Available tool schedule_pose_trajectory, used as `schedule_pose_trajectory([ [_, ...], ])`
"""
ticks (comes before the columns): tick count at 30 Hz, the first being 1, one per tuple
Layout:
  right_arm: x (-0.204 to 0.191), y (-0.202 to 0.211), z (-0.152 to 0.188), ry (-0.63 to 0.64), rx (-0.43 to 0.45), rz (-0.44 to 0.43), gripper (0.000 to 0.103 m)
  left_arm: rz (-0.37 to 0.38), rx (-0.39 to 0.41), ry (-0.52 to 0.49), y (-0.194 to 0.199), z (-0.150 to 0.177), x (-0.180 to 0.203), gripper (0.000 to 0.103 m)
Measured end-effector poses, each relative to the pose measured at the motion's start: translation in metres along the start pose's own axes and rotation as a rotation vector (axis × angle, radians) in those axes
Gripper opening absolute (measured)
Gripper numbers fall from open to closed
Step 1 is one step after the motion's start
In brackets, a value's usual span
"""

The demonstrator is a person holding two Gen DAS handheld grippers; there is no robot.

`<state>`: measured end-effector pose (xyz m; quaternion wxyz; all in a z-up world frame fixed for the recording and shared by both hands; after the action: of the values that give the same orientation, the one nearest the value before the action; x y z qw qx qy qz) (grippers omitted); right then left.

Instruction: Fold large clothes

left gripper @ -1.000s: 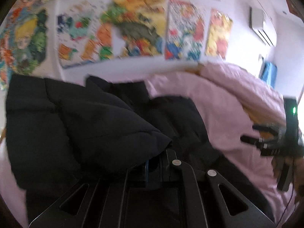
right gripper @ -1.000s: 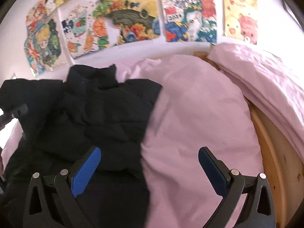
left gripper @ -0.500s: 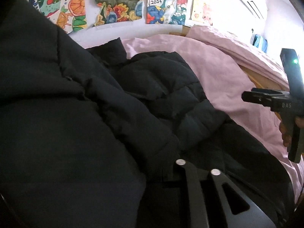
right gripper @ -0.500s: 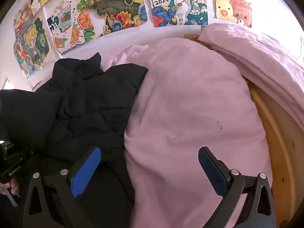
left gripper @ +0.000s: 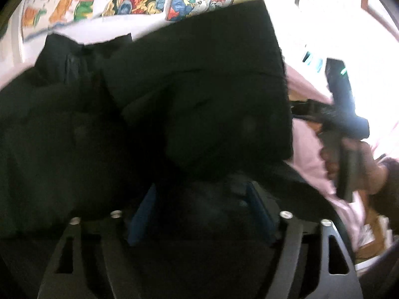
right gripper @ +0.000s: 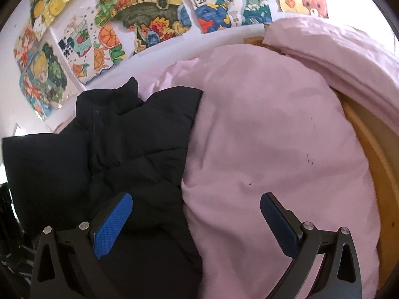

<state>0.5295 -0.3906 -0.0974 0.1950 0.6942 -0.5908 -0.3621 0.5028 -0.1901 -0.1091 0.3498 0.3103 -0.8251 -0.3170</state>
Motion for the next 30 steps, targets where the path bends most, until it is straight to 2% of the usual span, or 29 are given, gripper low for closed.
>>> schedule_pose_trajectory([
  [3,0.001,-0.002,-0.002,-0.058,0.014,-0.058,0.103,0.054,-0.011,0.041,0.009,0.002,-0.004,0.073],
  [5,0.001,-0.005,-0.004,-0.122,0.018,-0.13,0.103,0.069,-0.007,0.062,0.015,0.003,-0.008,0.073],
  [10,0.001,-0.017,-0.002,-0.252,0.002,-0.235,0.103,0.027,0.042,0.109,0.039,0.001,-0.029,0.073],
  [15,-0.019,-0.027,-0.008,-0.194,-0.01,-0.248,0.103,-0.116,0.158,0.187,0.077,-0.005,-0.061,0.073],
  [19,-0.04,-0.038,-0.012,-0.141,-0.026,-0.212,0.1,-0.288,0.218,0.282,0.095,-0.007,-0.1,0.073],
  [21,-0.048,-0.047,-0.01,-0.116,-0.048,-0.181,0.087,-0.326,0.239,0.344,0.101,-0.006,-0.119,0.073],
  [23,-0.053,-0.054,-0.007,-0.099,-0.07,-0.157,0.06,-0.388,0.249,0.409,0.108,-0.002,-0.141,0.073],
  [27,-0.059,-0.055,-0.005,-0.066,-0.061,-0.094,0.043,-0.424,0.28,0.488,0.122,0.003,-0.169,0.073],
  [30,-0.068,-0.048,-0.013,0.058,-0.029,-0.009,0.036,-0.438,0.303,0.511,0.135,0.005,-0.181,0.073],
])
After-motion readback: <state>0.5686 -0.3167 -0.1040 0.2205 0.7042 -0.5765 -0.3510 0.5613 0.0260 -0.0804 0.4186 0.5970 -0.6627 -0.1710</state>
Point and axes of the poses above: each gripper's, at about its wrist camera, not at the fingertips, and y roughly against the way its jaws point, x to its right, z to its underside, the point moved 7 cm from there along -y, roughly the way its jaws point, and after that the axes turned 7 degrees about y, right-handed, at the moved point
